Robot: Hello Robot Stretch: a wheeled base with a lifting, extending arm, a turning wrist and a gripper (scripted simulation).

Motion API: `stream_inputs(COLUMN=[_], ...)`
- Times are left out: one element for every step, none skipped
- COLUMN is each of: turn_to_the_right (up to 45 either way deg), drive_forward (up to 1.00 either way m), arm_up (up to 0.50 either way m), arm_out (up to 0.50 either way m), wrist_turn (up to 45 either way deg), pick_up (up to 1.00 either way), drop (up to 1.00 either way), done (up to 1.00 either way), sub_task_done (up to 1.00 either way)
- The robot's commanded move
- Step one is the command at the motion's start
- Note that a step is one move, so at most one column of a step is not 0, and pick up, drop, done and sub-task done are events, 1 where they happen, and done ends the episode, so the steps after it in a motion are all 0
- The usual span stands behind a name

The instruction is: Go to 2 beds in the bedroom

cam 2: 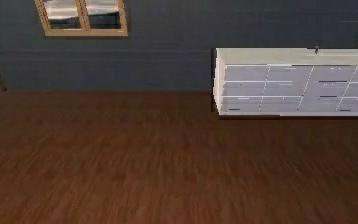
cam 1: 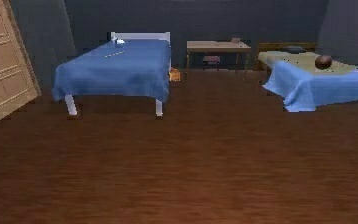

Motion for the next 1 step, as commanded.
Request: stream_inputs(turn_to_the_right=[0.0], drive_forward=[1.00], arm_up=[0.00], arm_out=[0.00], wrist_turn=[0.0], pick_up=[0.00], drop=[0.00], done=[0.00], sub_task_done=[0.00])
